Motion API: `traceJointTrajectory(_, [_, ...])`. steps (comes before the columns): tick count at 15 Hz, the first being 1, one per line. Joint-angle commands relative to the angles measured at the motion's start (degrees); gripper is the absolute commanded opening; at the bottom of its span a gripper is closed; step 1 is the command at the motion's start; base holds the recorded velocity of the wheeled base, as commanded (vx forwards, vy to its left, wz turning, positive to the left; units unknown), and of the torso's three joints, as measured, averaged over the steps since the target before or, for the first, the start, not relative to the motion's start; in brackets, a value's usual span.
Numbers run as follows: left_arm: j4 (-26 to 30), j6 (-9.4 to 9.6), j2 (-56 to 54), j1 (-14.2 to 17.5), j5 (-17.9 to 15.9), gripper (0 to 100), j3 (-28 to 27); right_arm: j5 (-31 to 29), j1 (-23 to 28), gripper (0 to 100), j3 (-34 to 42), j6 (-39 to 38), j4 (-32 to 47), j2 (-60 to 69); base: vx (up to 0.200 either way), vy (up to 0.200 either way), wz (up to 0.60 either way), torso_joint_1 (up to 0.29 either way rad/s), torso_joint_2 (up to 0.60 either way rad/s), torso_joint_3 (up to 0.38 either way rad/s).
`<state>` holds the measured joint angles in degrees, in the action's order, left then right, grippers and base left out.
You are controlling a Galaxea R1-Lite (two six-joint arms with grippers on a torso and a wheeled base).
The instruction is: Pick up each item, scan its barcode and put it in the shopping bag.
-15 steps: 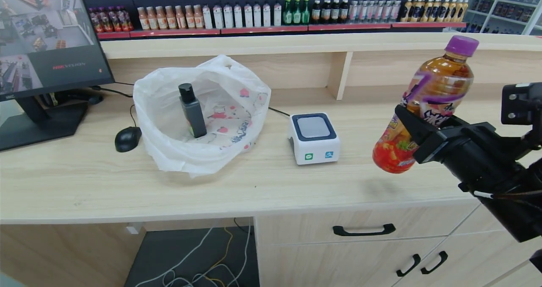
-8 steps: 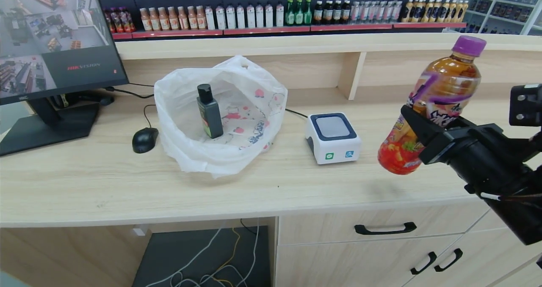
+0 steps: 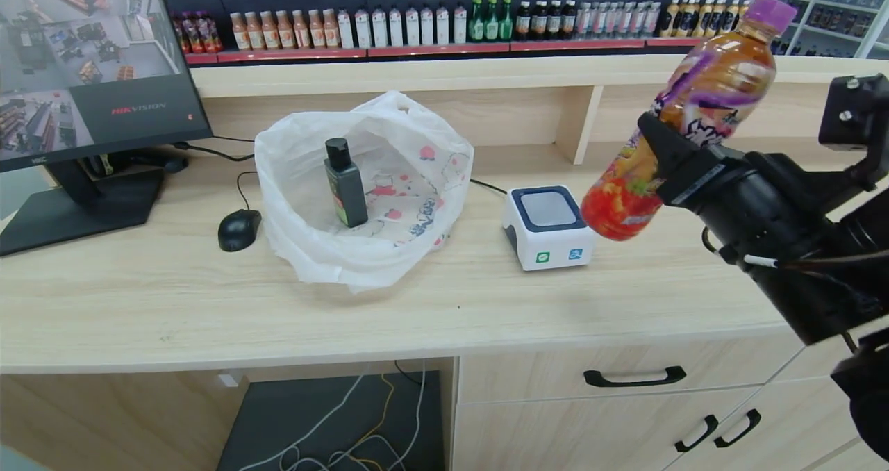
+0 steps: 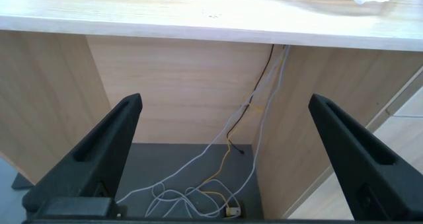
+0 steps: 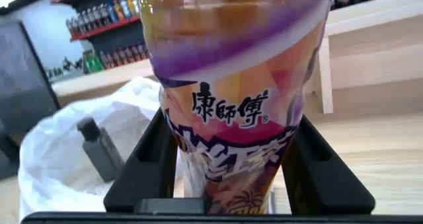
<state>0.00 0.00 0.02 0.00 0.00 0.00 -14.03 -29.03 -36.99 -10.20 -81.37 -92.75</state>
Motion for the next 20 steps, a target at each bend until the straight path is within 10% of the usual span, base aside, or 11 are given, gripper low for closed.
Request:
traceJointTrajectory(1, [0.00, 0.00, -0.02, 0.00, 0.00, 100, 0.00, -4.16, -3.58, 0, -8.37, -5.27, 2.53, -4.81, 0.000, 0.000, 0.00, 0.000, 0.00, 0.000])
traceJointTrajectory(20, [0.00, 0.00, -0.02, 0.00, 0.00, 100, 0.00, -9.44, -1.91, 0, -18.82, -56.86, 13.34, -12.99, 0.000, 0.000, 0.00, 0.000, 0.00, 0.000])
